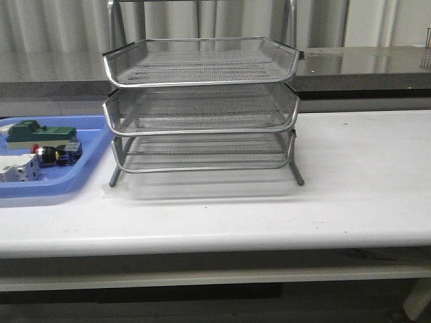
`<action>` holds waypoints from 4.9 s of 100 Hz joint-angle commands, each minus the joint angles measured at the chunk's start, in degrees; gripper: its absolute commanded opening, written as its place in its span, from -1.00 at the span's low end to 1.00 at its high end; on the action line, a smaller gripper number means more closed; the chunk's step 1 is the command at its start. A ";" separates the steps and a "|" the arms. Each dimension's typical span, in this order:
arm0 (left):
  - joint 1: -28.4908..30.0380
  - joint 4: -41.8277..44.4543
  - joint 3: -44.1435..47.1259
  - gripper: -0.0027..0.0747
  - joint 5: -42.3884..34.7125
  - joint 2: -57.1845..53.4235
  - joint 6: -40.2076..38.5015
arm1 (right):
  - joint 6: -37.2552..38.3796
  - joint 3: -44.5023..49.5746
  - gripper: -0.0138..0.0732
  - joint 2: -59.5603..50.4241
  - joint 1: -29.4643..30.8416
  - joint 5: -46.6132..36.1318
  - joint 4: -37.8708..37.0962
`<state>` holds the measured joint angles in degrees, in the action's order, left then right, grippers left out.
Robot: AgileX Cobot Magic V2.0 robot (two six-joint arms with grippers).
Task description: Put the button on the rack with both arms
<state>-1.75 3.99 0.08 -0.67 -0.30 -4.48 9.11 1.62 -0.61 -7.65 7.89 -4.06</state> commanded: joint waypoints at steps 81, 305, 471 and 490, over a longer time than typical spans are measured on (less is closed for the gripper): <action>-0.03 -0.05 2.65 -0.92 -4.88 -1.94 -0.61 | -0.59 -0.97 -0.84 -0.93 0.40 -7.37 -0.01; -0.03 -0.05 2.65 -0.92 -4.88 -1.94 -0.61 | -50.03 -47.91 0.29 81.28 0.34 14.86 81.46; -0.03 -0.05 2.65 -0.92 -4.88 -1.94 -0.61 | -68.15 -60.06 -0.56 104.45 -0.47 28.73 102.90; -0.03 -0.05 2.65 -0.92 -4.88 -1.94 -0.61 | -68.67 -56.32 -0.56 103.19 -0.47 29.45 101.76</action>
<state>-1.75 3.99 0.08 -0.67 -0.30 -4.48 -59.53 -55.83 106.04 -7.99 33.84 97.98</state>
